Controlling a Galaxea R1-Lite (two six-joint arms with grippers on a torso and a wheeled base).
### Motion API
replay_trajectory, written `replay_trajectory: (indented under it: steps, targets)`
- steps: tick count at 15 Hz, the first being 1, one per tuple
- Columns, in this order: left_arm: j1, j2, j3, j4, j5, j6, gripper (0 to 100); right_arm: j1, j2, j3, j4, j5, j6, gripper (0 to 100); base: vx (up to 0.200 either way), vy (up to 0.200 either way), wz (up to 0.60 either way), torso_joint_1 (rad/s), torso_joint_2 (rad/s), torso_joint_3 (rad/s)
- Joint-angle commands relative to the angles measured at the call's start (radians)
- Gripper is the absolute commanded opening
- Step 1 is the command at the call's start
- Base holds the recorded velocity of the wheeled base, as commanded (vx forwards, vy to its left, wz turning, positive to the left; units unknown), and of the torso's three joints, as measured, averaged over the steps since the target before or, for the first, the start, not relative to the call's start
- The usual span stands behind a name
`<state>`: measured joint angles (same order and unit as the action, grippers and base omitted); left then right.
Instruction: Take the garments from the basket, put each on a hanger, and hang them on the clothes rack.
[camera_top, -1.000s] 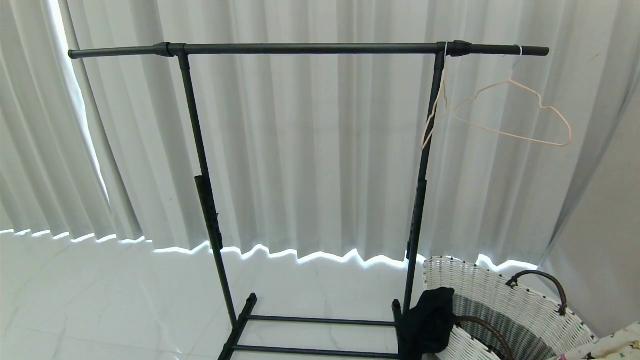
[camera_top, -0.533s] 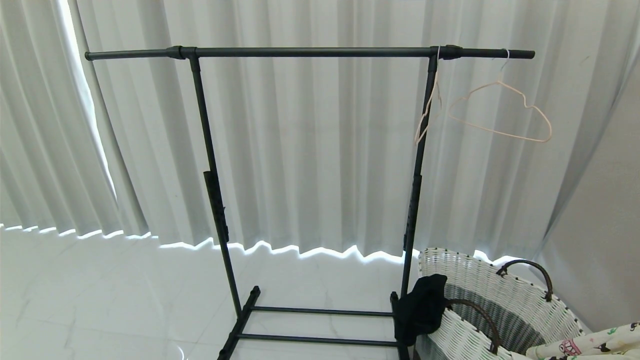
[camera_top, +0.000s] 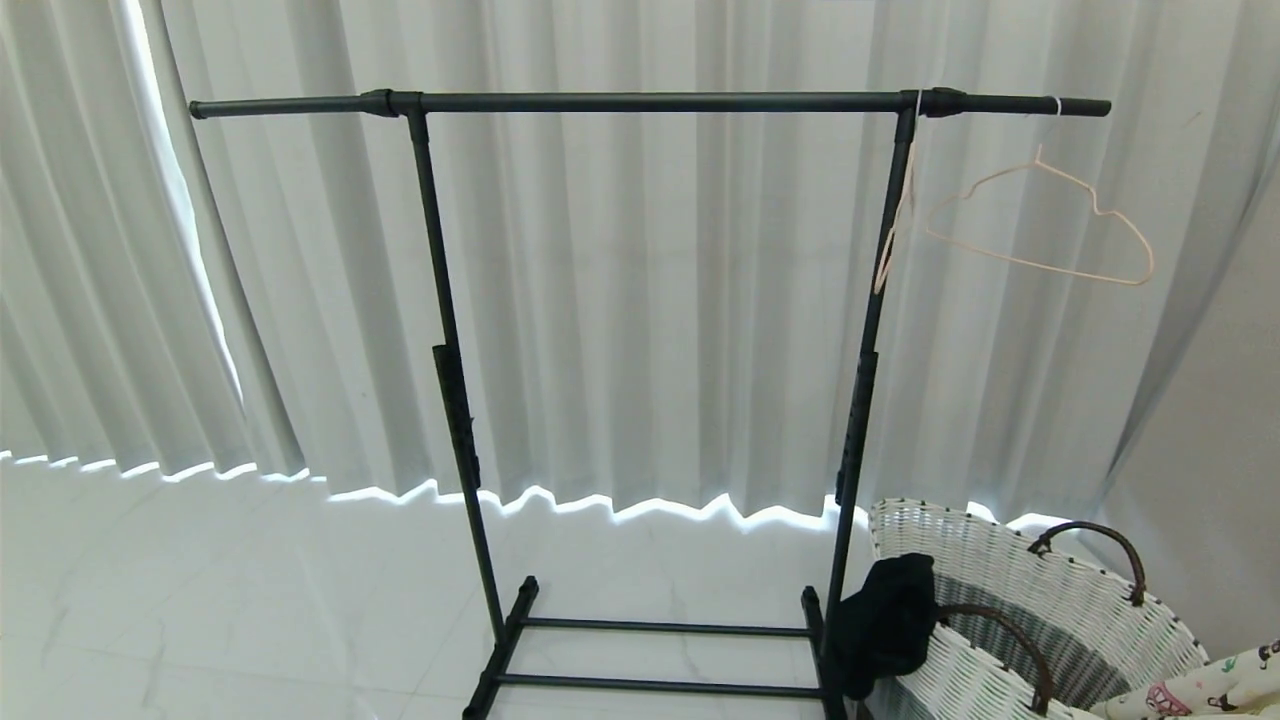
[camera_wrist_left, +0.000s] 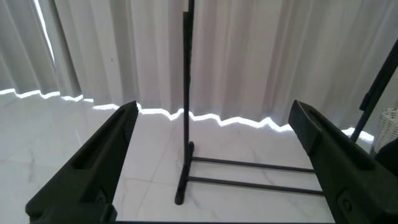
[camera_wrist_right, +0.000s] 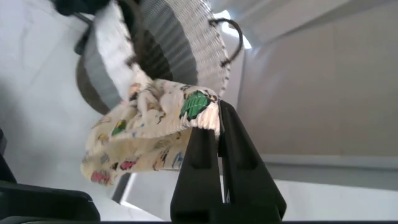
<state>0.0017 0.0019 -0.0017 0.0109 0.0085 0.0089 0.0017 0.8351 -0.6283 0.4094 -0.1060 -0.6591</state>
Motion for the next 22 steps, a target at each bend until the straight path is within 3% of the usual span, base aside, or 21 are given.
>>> replay_trajectory:
  steps: [1, 9, 13, 15, 19, 22]
  targets:
    - [-0.002, 0.001, 0.0, 0.0, 0.001, -0.001, 100, 0.024, 0.012, 0.001, 0.0, 0.0, 0.0, 0, 0.0, 0.2, 0.0, -0.002, 0.01, 0.007]
    - [0.0, 0.001, 0.0, 0.0, 0.004, -0.035, 100, 0.193, 0.09, -0.002, -0.001, 0.002, 0.004, 0, 0.0, 0.2, 0.0, 0.002, 0.0, 0.005]
    - [0.0, 0.001, 0.0, 0.0, 0.001, -0.009, 100, 0.288, 0.15, -0.011, -0.001, 0.002, 0.056, 0, 0.0, 0.0, 0.0, 0.0, 0.0, 0.0]
    - [0.0, 0.001, 0.0, 0.001, -0.056, 0.092, 100, 0.371, 0.197, -0.039, -0.001, 0.002, 0.139, 0, 0.0, 0.0, 0.0, 0.0, 0.0, 0.0]
    - [0.0, 0.001, 0.0, 0.0, -0.062, 0.095, 100, 0.686, 0.345, -0.152, -0.027, 0.002, 0.504, 0, 0.0, 0.0, 0.0, 0.0, 0.0, 0.0]
    - [0.0, 0.001, 0.0, -0.003, -0.062, 0.095, 100, 0.798, 0.427, -0.245, -0.09, 0.002, 0.627, 0, 0.0, 0.0, 0.0, 0.0, 0.0, 0.0]
